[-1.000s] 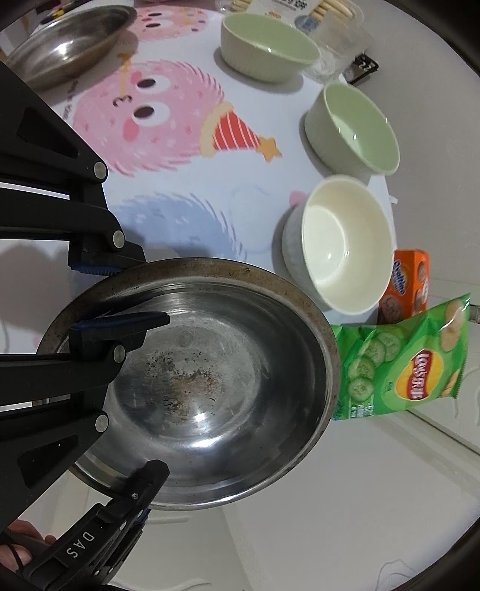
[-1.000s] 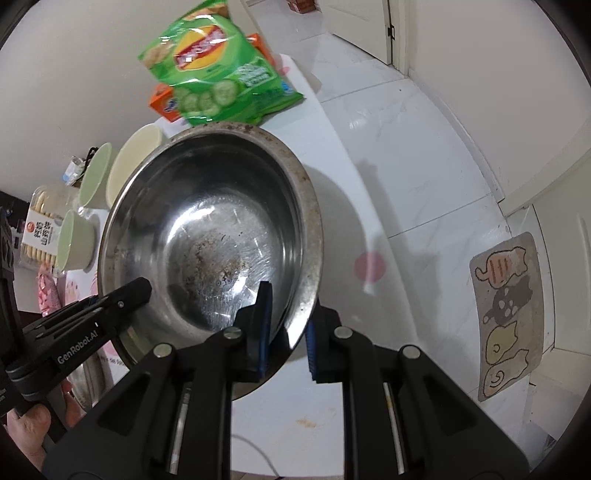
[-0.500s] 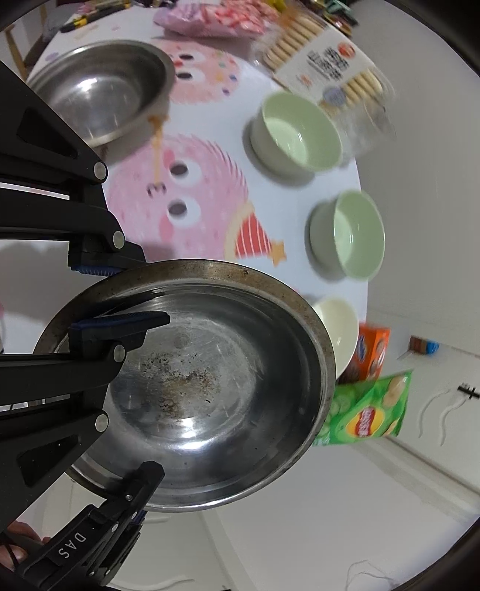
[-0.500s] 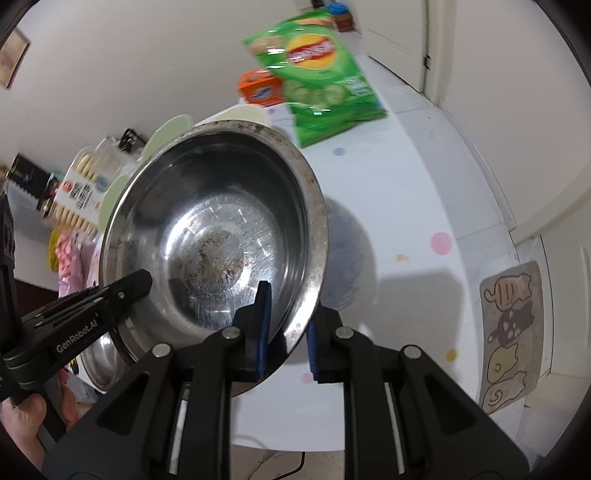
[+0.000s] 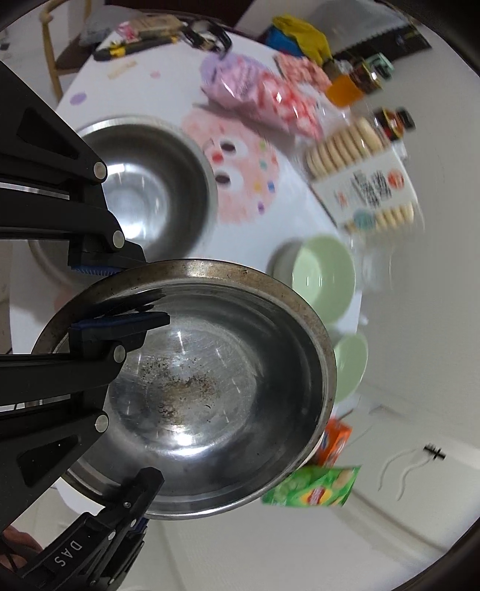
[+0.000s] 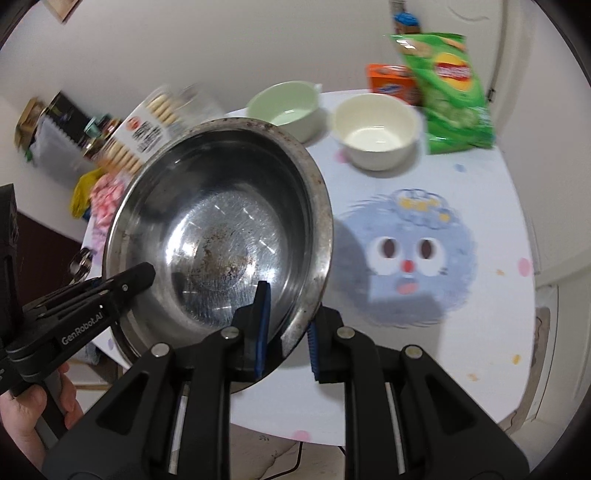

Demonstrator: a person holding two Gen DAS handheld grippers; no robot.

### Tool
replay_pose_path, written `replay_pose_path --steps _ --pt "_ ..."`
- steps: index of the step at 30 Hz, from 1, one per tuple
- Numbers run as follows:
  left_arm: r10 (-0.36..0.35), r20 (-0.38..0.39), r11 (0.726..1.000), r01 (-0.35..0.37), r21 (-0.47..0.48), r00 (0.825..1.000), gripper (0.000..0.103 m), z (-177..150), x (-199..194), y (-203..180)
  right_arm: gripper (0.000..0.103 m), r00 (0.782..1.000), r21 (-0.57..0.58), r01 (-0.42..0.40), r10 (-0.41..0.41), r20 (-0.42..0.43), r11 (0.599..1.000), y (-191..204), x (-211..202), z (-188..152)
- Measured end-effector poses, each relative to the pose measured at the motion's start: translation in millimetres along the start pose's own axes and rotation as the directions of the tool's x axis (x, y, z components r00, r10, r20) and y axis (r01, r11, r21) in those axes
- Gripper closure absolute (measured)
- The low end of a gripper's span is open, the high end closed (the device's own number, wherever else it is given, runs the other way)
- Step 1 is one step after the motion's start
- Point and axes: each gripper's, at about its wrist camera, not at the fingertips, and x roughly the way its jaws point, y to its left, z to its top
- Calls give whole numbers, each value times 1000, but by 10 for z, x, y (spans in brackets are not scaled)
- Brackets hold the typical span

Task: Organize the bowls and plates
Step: 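Carry the residue steel bowl with both grippers and lower it onto the table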

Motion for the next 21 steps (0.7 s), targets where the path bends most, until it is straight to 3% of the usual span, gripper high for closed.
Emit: replay_pose_path --steps 11,21 --pt "57 -12 992 -58 -114 998 86 -214 -30 750 81 996 -127 -60 50 -79 990 735 356 -100" --pt "90 -66 982 -100 -157 994 86 -381 68 1185 80 985 -176 -98 70 -158 979 1092 659 -215"
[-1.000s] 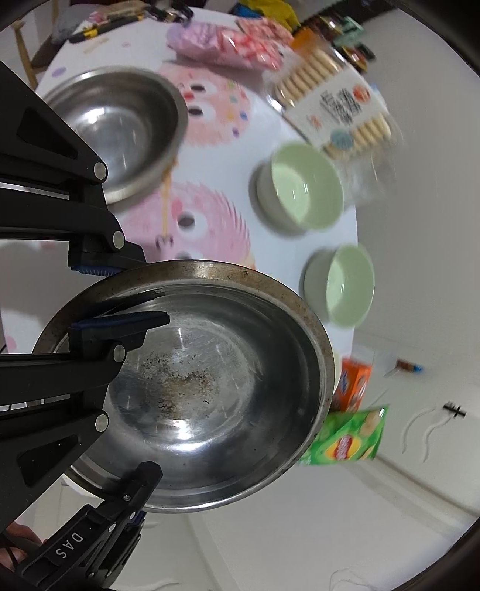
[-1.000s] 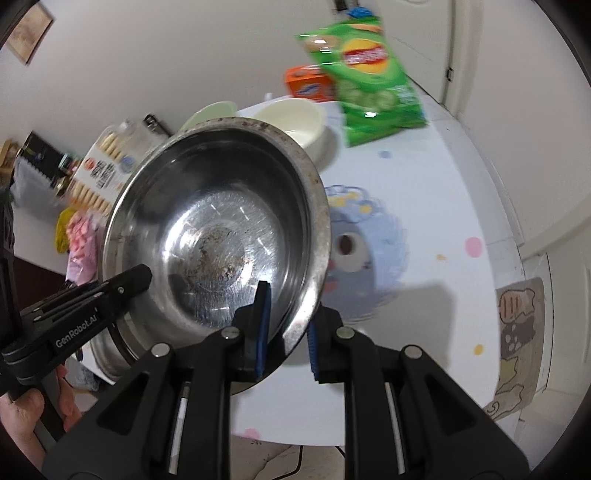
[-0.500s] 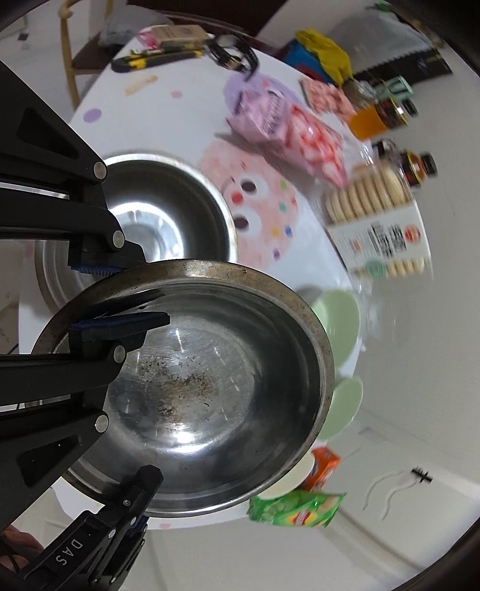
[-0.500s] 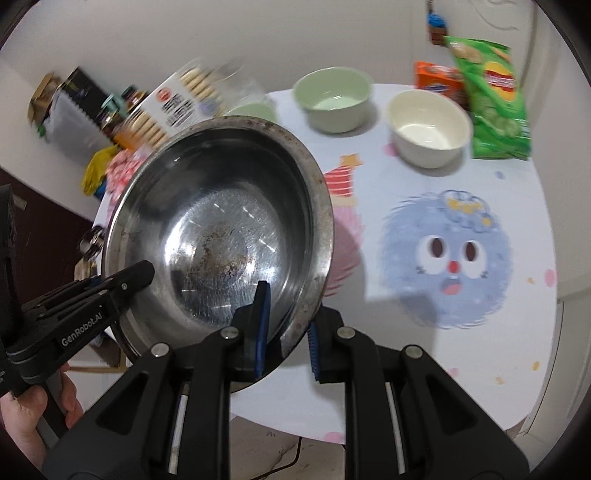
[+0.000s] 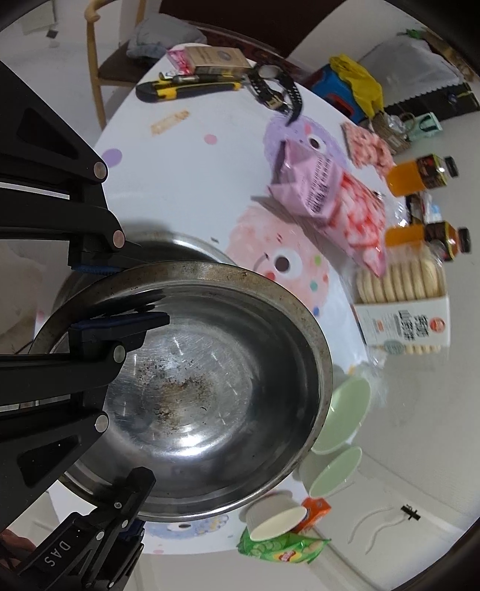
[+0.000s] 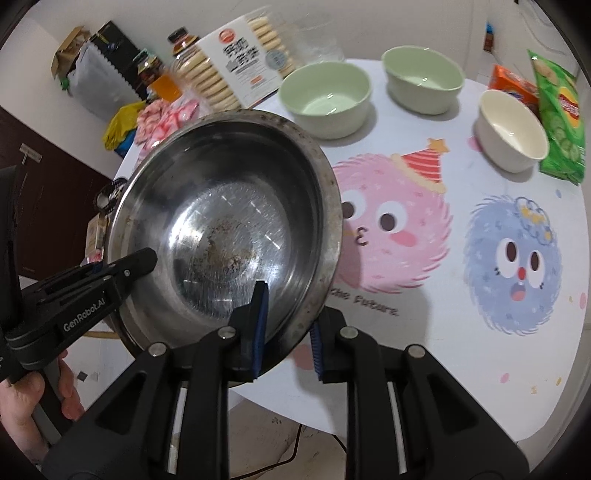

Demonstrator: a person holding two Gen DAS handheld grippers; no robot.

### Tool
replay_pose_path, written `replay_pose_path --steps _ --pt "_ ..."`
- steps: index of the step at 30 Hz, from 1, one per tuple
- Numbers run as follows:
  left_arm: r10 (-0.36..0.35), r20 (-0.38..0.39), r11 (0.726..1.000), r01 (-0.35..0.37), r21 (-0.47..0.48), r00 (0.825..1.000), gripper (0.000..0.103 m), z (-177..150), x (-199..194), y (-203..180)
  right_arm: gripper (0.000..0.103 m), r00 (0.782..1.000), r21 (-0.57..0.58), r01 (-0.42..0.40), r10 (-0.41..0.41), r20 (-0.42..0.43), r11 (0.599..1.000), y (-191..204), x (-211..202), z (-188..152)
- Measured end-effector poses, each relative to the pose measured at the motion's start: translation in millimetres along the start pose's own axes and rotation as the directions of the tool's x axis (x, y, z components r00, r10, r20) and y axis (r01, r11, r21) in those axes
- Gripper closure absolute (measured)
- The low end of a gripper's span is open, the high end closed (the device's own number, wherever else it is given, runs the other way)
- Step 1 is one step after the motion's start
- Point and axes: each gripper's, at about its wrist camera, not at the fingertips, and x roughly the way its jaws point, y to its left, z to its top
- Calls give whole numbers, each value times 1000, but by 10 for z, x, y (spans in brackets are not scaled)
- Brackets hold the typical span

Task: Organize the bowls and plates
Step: 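Carry the residue steel bowl with both grippers and lower it onto the table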

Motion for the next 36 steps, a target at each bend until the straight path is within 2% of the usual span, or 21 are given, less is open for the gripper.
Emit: replay_pose_path --steps 5,26,36 --pt "18 -69 1000 -18 5 997 84 -49 146 96 79 999 -3 -7 7 -47 1000 90 159 -8" --pt "62 -169 998 -57 31 984 82 -140 451 245 75 985 -35 11 -17 -170 999 283 498 -59" --pt "67 -180 998 -63 32 981 77 -127 504 226 73 981 -70 35 -48 -187 997 320 527 -32"
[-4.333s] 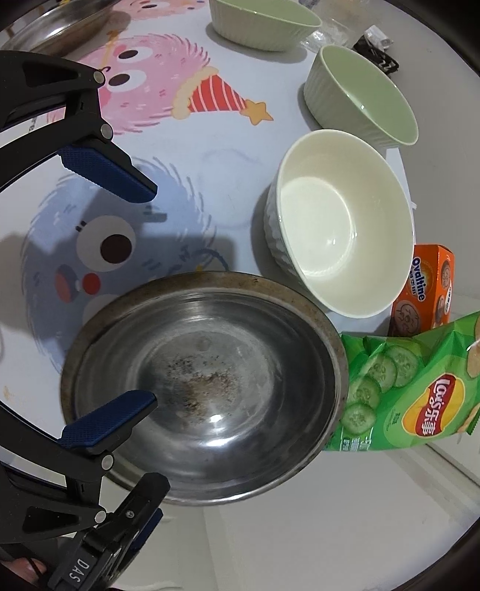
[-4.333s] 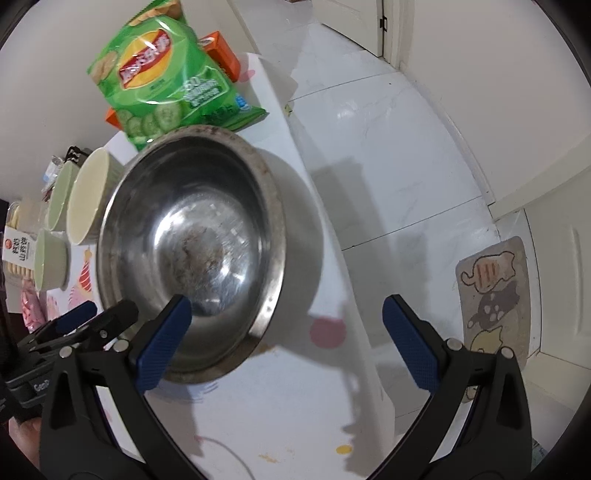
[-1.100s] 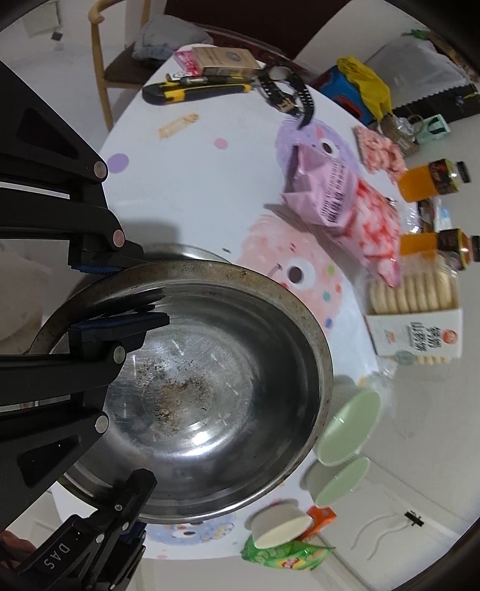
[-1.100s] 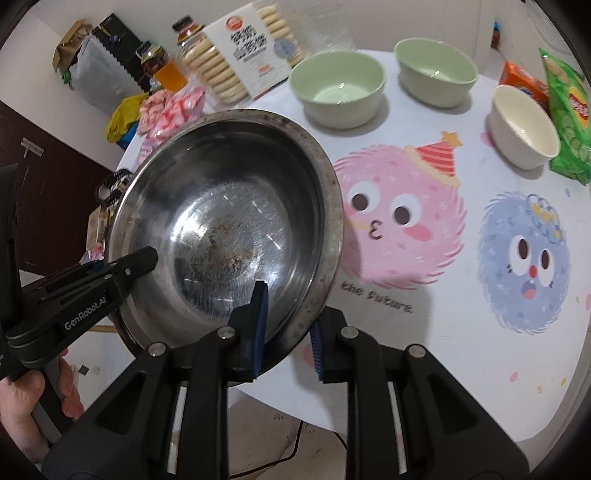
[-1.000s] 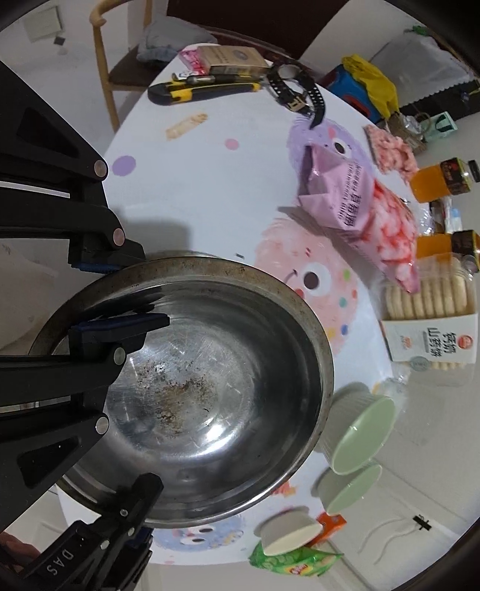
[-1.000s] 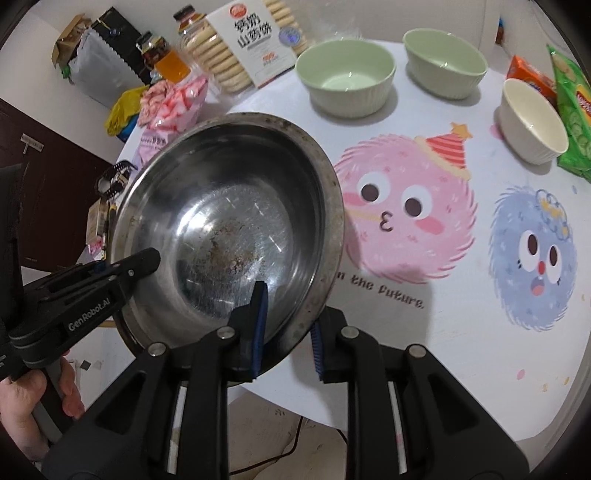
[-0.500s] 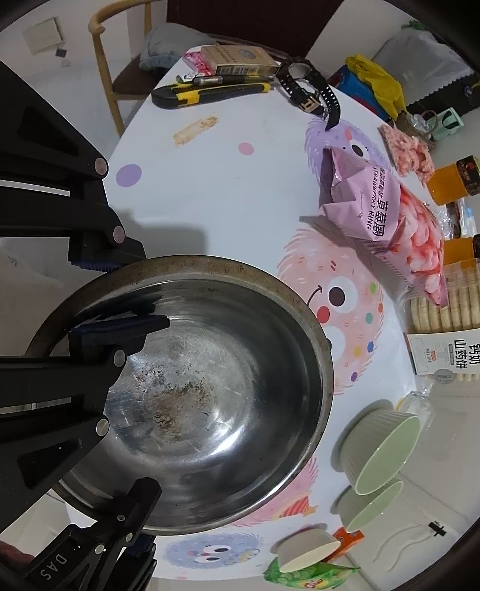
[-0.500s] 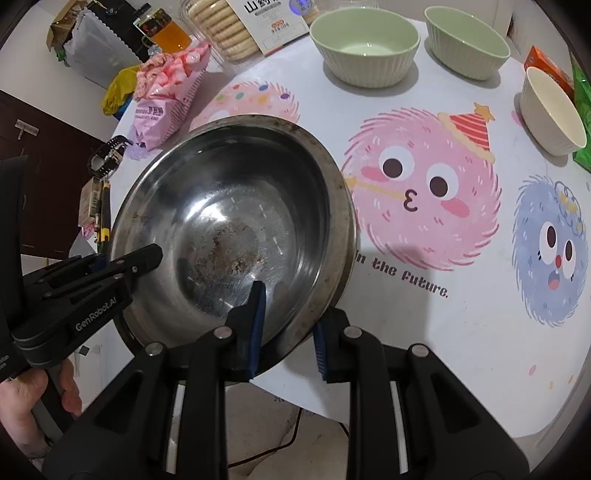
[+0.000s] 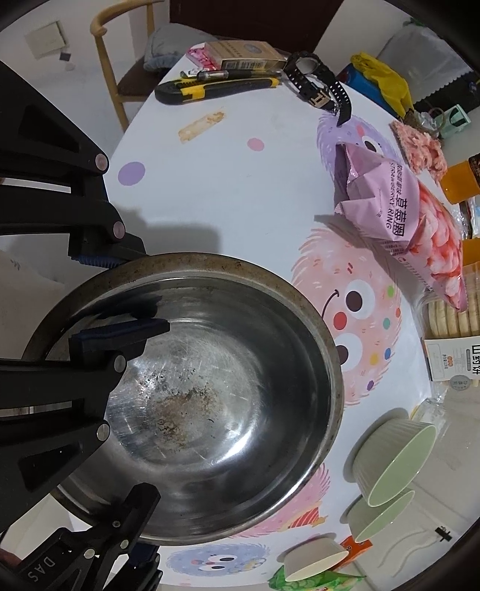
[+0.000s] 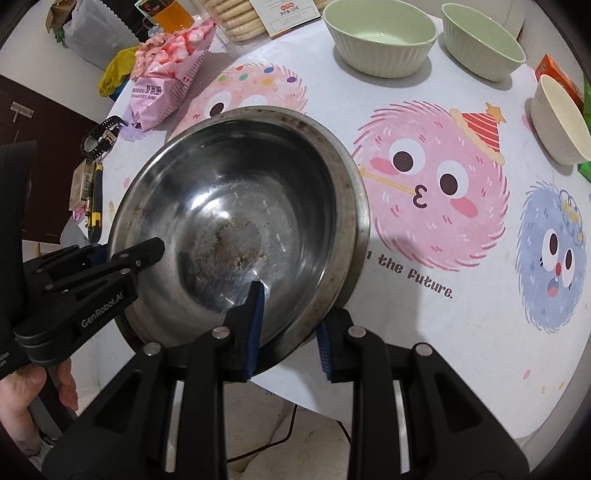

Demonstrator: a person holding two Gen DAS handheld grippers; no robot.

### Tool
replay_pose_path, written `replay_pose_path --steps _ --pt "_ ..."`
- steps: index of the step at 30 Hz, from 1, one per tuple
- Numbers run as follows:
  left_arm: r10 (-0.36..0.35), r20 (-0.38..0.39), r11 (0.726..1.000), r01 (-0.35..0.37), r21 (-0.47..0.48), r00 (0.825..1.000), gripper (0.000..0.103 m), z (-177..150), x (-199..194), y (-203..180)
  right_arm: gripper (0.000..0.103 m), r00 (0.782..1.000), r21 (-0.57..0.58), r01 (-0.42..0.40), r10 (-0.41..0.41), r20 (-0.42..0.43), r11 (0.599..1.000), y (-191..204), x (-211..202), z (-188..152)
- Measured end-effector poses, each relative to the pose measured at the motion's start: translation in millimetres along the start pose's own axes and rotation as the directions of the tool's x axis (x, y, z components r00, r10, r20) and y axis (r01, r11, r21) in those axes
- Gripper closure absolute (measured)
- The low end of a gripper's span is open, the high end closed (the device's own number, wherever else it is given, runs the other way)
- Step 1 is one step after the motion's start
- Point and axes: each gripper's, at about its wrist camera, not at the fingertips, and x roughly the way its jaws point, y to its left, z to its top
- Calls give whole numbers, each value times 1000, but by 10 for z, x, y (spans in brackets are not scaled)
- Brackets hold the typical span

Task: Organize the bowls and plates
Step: 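Carry the residue steel bowl with both grippers and lower it onto the table, then open both grippers to release the steel bowl and pull back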

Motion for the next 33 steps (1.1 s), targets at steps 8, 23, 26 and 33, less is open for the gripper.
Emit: replay_pose_path --steps 8,23,26,33 --pt "0 -4 1000 0 9 1000 74 -44 32 7 65 1000 -17 17 -17 4 1000 11 -50 -35" --pt "33 69 999 -30 -36 997 14 -79 -130 75 18 998 -19 37 -36 49 999 -147 -209 -79" --pt "20 94 999 -16 -39 995 7 -62 -197 18 9 998 -4 41 -40 57 999 -240 -252 -83" --pt "9 120 999 -5 -37 993 0 -48 -289 -208 0 994 43 44 -48 95 998 -544 -419 -107"
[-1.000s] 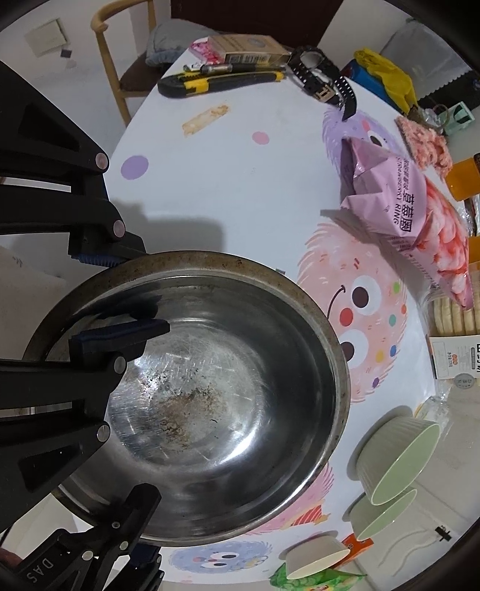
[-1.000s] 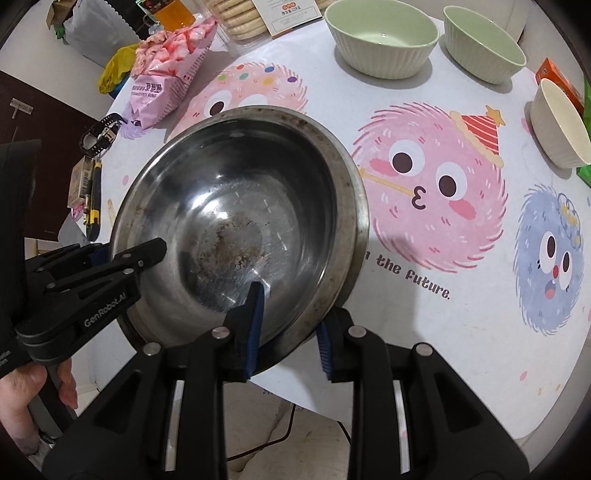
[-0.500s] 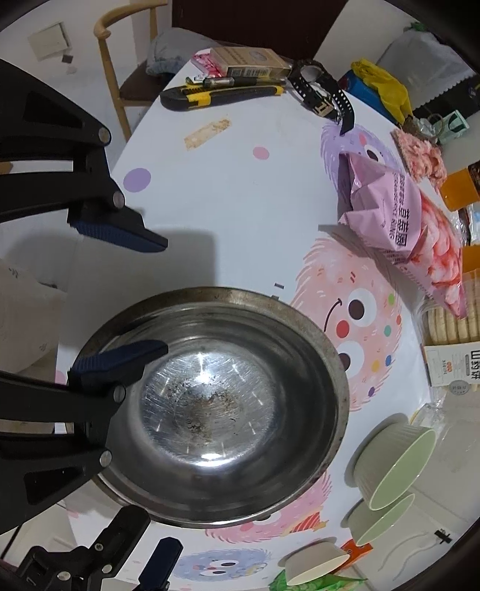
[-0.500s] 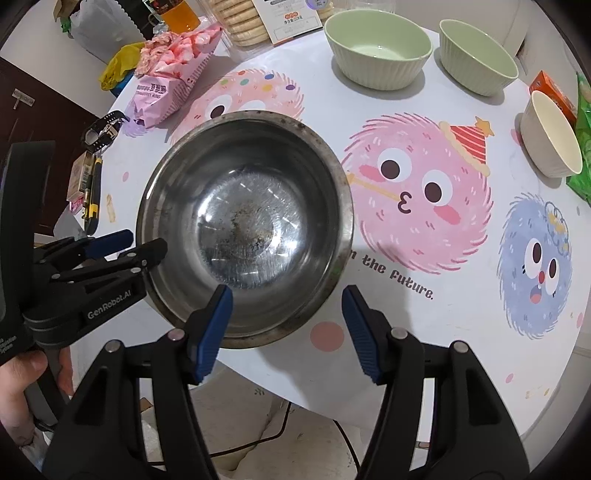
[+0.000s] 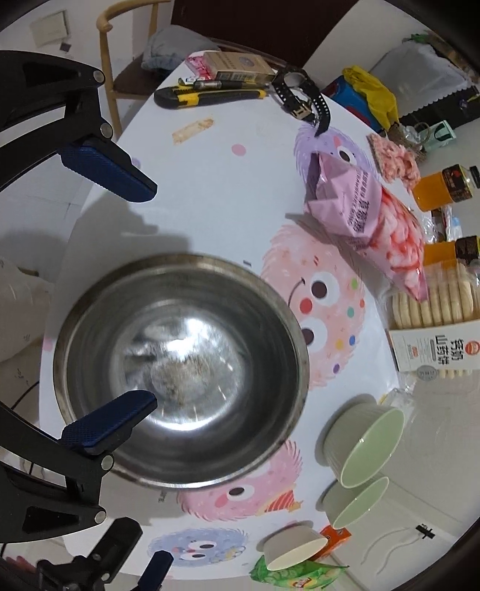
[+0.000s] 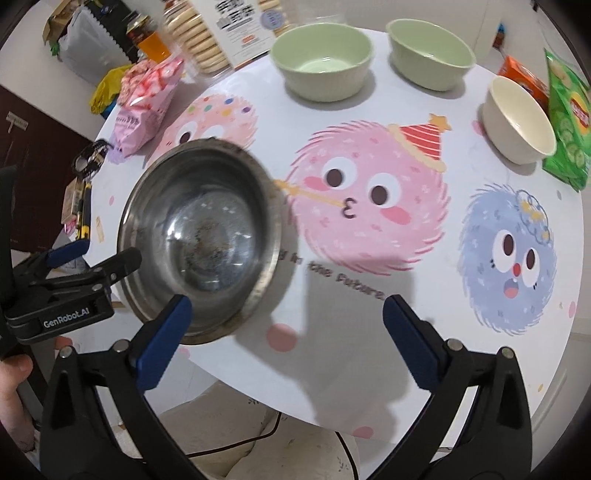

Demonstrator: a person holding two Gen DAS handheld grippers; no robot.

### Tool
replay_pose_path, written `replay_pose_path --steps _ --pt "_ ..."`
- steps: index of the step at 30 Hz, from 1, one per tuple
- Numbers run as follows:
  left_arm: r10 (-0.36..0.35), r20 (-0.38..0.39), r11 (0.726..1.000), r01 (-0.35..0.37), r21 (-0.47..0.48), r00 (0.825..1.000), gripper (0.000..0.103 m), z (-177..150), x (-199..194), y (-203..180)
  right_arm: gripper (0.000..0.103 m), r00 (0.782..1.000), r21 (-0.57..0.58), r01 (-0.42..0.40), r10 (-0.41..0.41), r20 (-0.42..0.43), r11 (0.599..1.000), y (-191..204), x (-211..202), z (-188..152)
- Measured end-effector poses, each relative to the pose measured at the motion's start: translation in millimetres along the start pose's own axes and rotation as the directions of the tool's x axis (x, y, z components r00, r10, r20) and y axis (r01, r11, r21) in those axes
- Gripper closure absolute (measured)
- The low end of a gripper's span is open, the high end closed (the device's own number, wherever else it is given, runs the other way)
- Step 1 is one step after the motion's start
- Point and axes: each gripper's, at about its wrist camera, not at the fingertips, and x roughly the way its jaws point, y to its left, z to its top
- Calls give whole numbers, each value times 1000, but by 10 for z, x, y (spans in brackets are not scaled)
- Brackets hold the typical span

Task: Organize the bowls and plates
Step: 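Open both grippers to release the steel bowl and pull back, then move both grippers to the rim of a pale green bowl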

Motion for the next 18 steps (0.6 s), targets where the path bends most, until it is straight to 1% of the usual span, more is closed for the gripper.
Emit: replay_pose_path --steps 9,12,18 --pt "-41 18 999 41 22 999 0 159 -133 -395 0 998 91 -47 43 44 995 -500 -250 26" --pt "-39 29 998 37 44 999 0 283 -188 -517 0 996 124 -70 62 65 990 -645 -335 112" --pt "-63 42 996 60 65 997 0 598 -226 -659 0 993 160 -83 68 96 984 -745 -437 356"
